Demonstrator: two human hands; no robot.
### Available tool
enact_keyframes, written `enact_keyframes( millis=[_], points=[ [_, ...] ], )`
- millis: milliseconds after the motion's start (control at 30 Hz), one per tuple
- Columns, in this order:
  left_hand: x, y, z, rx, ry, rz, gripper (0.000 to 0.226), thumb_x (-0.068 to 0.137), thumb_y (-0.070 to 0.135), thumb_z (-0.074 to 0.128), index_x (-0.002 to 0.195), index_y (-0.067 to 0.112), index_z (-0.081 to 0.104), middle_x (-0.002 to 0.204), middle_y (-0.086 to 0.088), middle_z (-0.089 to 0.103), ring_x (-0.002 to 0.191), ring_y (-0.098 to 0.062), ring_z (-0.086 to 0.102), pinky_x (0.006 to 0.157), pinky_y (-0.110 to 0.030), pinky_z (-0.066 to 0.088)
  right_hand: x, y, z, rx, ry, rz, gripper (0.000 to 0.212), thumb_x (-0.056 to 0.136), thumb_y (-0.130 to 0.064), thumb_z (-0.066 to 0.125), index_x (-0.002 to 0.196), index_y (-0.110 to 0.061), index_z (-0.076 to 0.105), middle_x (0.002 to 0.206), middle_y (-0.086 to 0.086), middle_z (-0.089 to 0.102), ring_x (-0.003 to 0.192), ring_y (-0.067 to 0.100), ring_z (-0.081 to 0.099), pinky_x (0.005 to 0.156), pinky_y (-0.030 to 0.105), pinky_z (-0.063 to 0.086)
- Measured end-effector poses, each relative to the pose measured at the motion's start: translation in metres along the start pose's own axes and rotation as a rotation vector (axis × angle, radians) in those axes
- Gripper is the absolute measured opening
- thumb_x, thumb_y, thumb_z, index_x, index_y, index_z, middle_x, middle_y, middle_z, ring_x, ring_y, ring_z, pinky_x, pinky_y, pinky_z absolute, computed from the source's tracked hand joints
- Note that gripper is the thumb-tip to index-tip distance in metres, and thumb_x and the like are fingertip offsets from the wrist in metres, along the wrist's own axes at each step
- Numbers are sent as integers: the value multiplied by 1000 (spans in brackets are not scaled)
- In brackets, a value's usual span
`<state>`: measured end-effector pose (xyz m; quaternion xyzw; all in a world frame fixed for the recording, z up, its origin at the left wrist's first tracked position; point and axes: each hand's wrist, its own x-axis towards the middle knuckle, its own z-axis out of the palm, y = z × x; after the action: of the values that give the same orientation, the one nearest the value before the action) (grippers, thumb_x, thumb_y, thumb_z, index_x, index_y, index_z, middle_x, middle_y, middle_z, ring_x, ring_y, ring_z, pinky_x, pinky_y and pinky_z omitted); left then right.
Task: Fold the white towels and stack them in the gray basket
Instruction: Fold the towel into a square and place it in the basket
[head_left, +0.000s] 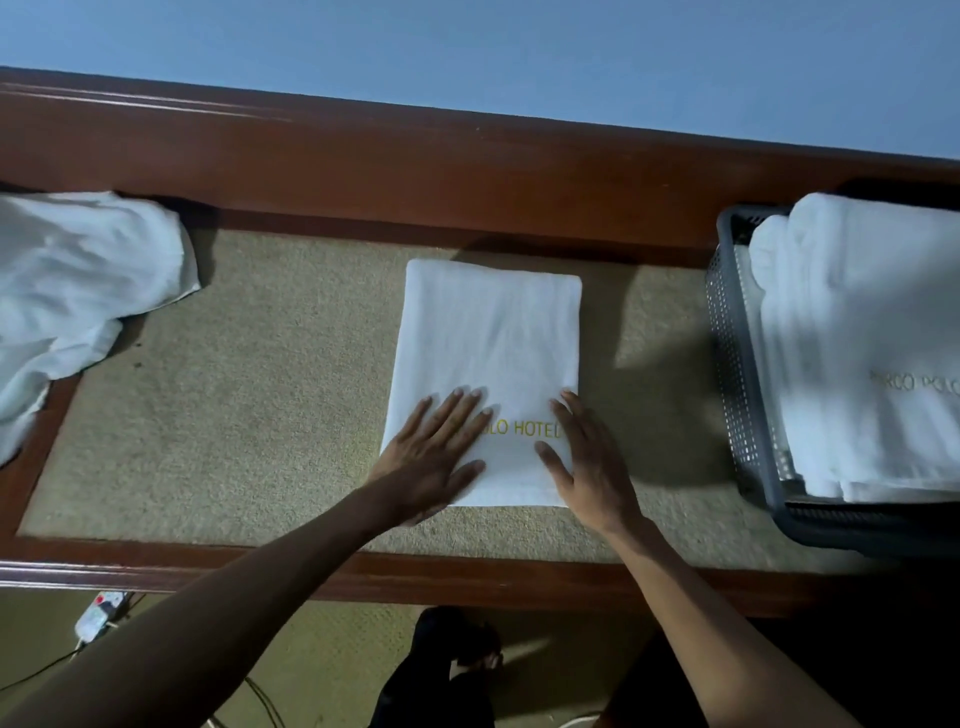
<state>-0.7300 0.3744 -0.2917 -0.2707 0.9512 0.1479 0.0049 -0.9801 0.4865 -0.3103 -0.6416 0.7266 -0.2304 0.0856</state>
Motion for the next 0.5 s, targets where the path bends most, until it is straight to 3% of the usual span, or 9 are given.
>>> enact_keyframes(
  millis=[100, 167, 233, 267, 300, 333, 400, 500],
  points=[
    [-26, -11, -4, -28, -70, 59, 66, 110, 53, 24, 165, 25, 3, 173, 2, -7, 159, -16, -6, 129, -40, 0, 8, 1, -2, 37, 70, -5, 40, 102, -32, 57, 131, -5, 59, 145, 10, 53, 133, 26, 52, 110, 42, 45],
    [-27, -16, -15, -107, -17, 48, 59, 108, 56, 32, 159, 28, 35, 167, 3, 30, 152, -15, 30, 122, -41, 29, 20, 2, -4, 89, 142, 31, 29, 97, -25, 57, 116, -3, 60, 125, 10, 58, 115, 25, 58, 95, 45, 51],
    [-10, -21, -39, -234, 163, -50, 45, 102, 54, 45, 133, 29, 65, 125, 7, 70, 107, -11, 66, 89, -40, 59, 38, -2, -6, 131, 182, 170, 31, 94, -30, 56, 114, -5, 55, 113, 6, 53, 100, 22, 56, 82, 44, 53],
    [4, -25, -50, -278, 258, -142, 37, 99, 52, 50, 122, 30, 70, 104, 9, 74, 85, -11, 68, 74, -38, 61, 48, -5, -6, 146, 187, 255, 36, 94, -35, 56, 118, -8, 53, 113, 5, 51, 98, 21, 55, 79, 42, 53],
    [19, -30, -60, -309, 333, -251, 31, 99, 49, 54, 115, 30, 71, 95, 12, 73, 75, -12, 66, 68, -36, 60, 58, -8, -4, 167, 175, 334, 42, 95, -40, 55, 123, -9, 51, 116, 4, 50, 100, 21, 55, 80, 39, 53],
    [33, -36, -67, -347, 387, -361, 28, 99, 45, 58, 116, 27, 69, 98, 11, 71, 77, -14, 65, 69, -36, 58, 69, -11, -2, 199, 145, 404, 49, 96, -44, 55, 130, -10, 48, 122, 5, 50, 106, 22, 55, 86, 39, 52],
    [58, -53, -70, -463, 394, -584, 43, 99, 44, 63, 131, 17, 58, 120, -3, 64, 100, -22, 61, 81, -39, 53, 91, -17, 3, 295, 54, 554, 64, 96, -50, 59, 142, -8, 43, 134, 10, 52, 120, 25, 54, 101, 40, 49],
    [82, -77, -59, -790, 181, -971, 80, 89, 64, 66, 143, 10, 45, 137, -16, 55, 120, -32, 58, 99, -48, 51, 116, -12, 12, 353, -15, 799, 78, 83, -63, 68, 134, -7, 52, 128, 13, 64, 116, 31, 63, 98, 44, 53]
  ],
)
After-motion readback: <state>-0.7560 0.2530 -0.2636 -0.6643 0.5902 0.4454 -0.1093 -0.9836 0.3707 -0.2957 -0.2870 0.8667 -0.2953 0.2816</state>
